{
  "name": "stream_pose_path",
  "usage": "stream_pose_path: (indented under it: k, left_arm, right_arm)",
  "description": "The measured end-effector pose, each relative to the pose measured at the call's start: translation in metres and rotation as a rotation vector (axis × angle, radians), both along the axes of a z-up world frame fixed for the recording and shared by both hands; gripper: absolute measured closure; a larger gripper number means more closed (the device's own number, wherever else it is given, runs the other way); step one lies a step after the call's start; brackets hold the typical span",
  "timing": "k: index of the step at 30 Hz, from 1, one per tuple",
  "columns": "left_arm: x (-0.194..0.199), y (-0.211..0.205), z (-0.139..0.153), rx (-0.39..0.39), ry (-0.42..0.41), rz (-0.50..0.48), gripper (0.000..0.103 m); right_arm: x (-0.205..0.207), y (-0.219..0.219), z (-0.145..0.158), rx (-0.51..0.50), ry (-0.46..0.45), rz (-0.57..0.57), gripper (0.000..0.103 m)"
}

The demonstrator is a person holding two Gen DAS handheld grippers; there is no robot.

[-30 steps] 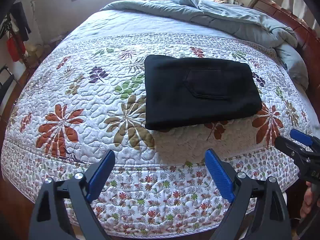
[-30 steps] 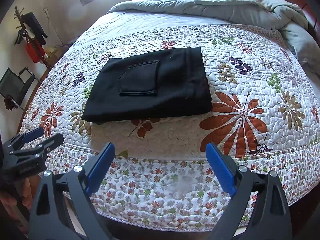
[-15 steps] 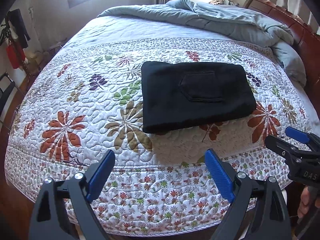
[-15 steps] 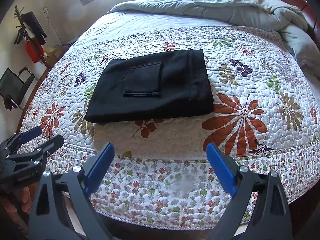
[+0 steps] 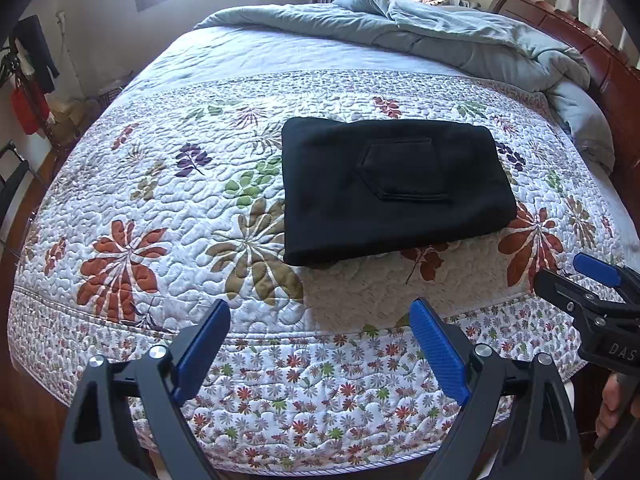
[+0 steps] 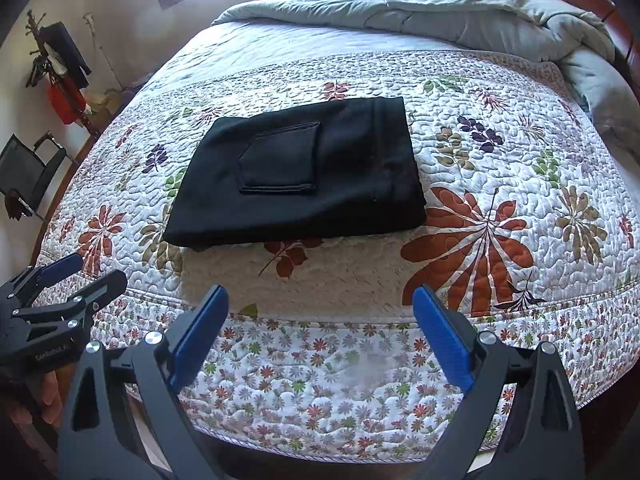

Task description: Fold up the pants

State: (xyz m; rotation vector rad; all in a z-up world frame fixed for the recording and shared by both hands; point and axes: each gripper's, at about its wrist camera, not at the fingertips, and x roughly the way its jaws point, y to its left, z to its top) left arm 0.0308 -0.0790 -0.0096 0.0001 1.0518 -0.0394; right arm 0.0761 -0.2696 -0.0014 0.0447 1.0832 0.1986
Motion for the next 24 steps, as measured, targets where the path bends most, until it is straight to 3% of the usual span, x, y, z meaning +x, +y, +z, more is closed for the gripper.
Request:
stream_pose_path:
  k: [24]
  left_arm:
    - [-0.0046,-0.0034,0.0064,0.002,-0.014,-0.004,0.009]
  right_arm:
    - [-0.0024,-0.0038,-0.0020,-0.025,0.004,-0.019,0.009]
